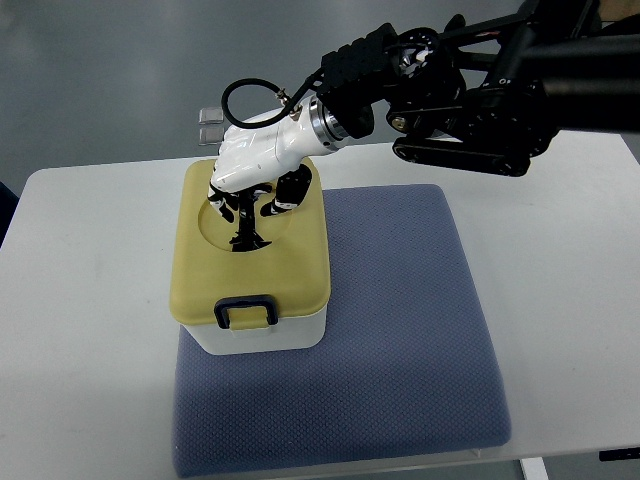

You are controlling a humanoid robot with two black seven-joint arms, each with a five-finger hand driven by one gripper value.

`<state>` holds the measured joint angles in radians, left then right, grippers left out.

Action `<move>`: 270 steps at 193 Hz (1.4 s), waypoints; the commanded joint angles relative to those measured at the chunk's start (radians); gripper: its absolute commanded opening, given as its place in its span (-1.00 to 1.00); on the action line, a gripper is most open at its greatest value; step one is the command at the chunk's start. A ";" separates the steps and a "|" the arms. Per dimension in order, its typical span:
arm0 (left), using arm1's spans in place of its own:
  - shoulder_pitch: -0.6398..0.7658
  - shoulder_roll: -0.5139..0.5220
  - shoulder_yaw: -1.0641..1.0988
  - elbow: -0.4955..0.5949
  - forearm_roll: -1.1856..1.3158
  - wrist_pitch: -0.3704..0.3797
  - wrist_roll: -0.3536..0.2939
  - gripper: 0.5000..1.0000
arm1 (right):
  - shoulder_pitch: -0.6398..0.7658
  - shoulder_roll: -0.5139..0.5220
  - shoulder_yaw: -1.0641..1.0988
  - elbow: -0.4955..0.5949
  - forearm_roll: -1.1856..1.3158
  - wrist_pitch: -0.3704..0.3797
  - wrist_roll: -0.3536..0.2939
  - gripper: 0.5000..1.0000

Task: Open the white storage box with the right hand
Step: 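Lift the yellow lid off the white box with the right hand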

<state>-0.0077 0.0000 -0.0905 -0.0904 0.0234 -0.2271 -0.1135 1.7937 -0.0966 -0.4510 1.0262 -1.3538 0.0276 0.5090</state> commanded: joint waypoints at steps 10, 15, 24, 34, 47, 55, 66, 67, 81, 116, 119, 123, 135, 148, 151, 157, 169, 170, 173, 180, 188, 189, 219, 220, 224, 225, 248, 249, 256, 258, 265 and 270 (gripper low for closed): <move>0.000 0.000 0.000 0.000 0.000 0.000 0.000 1.00 | 0.004 0.000 0.000 0.000 -0.002 0.002 0.002 -0.78; 0.000 0.000 0.000 0.000 0.001 0.000 0.000 1.00 | 0.004 0.000 0.000 0.000 -0.004 0.002 0.002 -0.83; 0.000 0.000 0.000 0.000 0.000 0.000 0.000 1.00 | 0.004 0.000 0.000 0.000 -0.011 0.000 0.002 -1.00; 0.000 0.000 0.000 0.000 0.001 0.000 0.000 1.00 | 0.004 0.000 0.000 0.000 -0.015 0.000 0.002 -1.00; 0.000 0.000 0.000 0.000 0.000 0.000 0.000 1.00 | 0.004 0.000 0.002 0.000 -0.015 -0.005 0.002 -1.00; 0.000 0.000 0.000 0.000 0.000 0.000 0.000 1.00 | 0.006 0.000 0.002 0.000 -0.016 -0.011 0.002 -1.00; 0.000 0.000 0.000 0.000 0.001 0.000 0.000 1.00 | 0.007 0.000 0.002 0.000 -0.016 -0.023 0.002 -1.00; 0.000 0.000 0.000 0.000 0.001 0.000 0.000 1.00 | 0.007 0.000 0.002 0.000 -0.016 -0.023 0.002 -1.00; 0.000 0.000 0.000 0.000 0.000 0.000 0.000 1.00 | 0.012 -0.002 0.003 0.000 -0.016 -0.040 0.003 -1.00; 0.000 0.000 0.000 0.000 0.001 0.000 0.000 1.00 | 0.019 -0.011 0.018 0.002 -0.015 -0.080 0.013 -1.00; 0.000 0.000 0.000 0.000 0.000 0.000 0.000 1.00 | 0.026 -0.014 0.018 0.002 -0.015 -0.081 0.017 -1.00; 0.000 0.000 0.000 0.000 0.000 0.000 0.000 1.00 | 0.030 -0.015 0.020 0.002 -0.015 -0.083 0.020 -1.00; 0.000 0.000 0.000 0.000 0.000 0.000 0.000 1.00 | 0.042 -0.022 0.026 0.002 -0.013 -0.087 0.029 -1.00; 0.000 0.000 0.000 0.000 0.001 0.000 0.000 1.00 | 0.053 -0.035 0.051 0.002 -0.011 -0.087 0.037 -1.00; 0.000 0.000 0.000 0.000 0.001 0.000 0.000 1.00 | 0.053 -0.043 0.058 0.002 -0.011 -0.087 0.039 -1.00; 0.000 0.000 0.000 0.000 0.001 0.000 0.000 1.00 | 0.055 -0.057 0.066 0.002 -0.011 -0.087 0.039 -1.00; 0.000 0.000 0.000 0.000 0.000 0.000 0.000 1.00 | 0.062 -0.074 0.075 0.005 -0.011 -0.087 0.045 -1.00; 0.000 0.000 0.000 0.000 0.001 0.000 0.000 1.00 | 0.064 -0.077 0.077 0.006 -0.011 -0.087 0.046 -1.00; 0.000 0.000 0.000 0.001 0.000 0.000 0.000 1.00 | 0.067 -0.081 0.077 0.008 -0.011 -0.087 0.048 -1.00; 0.000 0.000 0.000 0.000 0.001 0.000 0.000 1.00 | 0.070 -0.092 0.077 0.009 -0.010 -0.087 0.054 -1.00; 0.000 0.000 0.000 0.000 0.000 0.000 0.000 1.00 | 0.072 -0.110 0.078 0.011 -0.010 -0.087 0.062 -1.00; 0.000 0.000 0.000 0.000 0.000 0.000 0.000 1.00 | 0.073 -0.115 0.078 0.011 -0.011 -0.087 0.062 -1.00; 0.000 0.000 0.000 0.001 0.000 0.000 0.000 1.00 | 0.073 -0.199 0.078 0.028 -0.013 -0.087 0.088 -1.00; 0.000 0.000 0.000 0.001 0.000 0.000 0.000 1.00 | 0.073 -0.199 0.078 0.028 -0.013 -0.087 0.088 -1.00; 0.000 0.000 0.000 0.000 0.000 0.000 0.000 1.00 | 0.073 -0.213 0.078 0.029 -0.013 -0.087 0.089 -1.00; 0.000 0.000 0.000 0.000 0.000 0.000 0.000 1.00 | 0.073 -0.213 0.078 0.029 -0.013 -0.087 0.089 -1.00; 0.000 0.000 0.000 0.000 0.000 0.000 0.000 1.00 | 0.065 -0.293 0.081 0.041 -0.014 -0.087 0.102 -1.00; 0.000 0.000 0.000 0.000 0.000 0.000 0.000 1.00 | 0.065 -0.293 0.081 0.041 -0.015 -0.087 0.102 -1.00; 0.000 0.000 0.000 0.000 0.001 0.000 0.000 1.00 | 0.062 -0.313 0.081 0.043 -0.018 -0.089 0.102 -1.00; 0.000 0.000 0.000 0.000 0.000 0.000 0.000 1.00 | 0.061 -0.319 0.081 0.043 -0.019 -0.089 0.102 -1.00; 0.000 0.000 0.000 0.000 0.000 0.000 0.000 1.00 | 0.055 -0.347 0.081 0.046 -0.033 -0.089 0.102 -1.00; 0.000 0.000 0.000 0.000 0.000 0.000 0.000 1.00 | 0.049 -0.361 0.081 0.048 -0.042 -0.090 0.102 -1.00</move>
<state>-0.0077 0.0000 -0.0905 -0.0903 0.0235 -0.2270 -0.1135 1.8583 -0.3944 -0.3700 1.0675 -1.3714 -0.0605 0.6104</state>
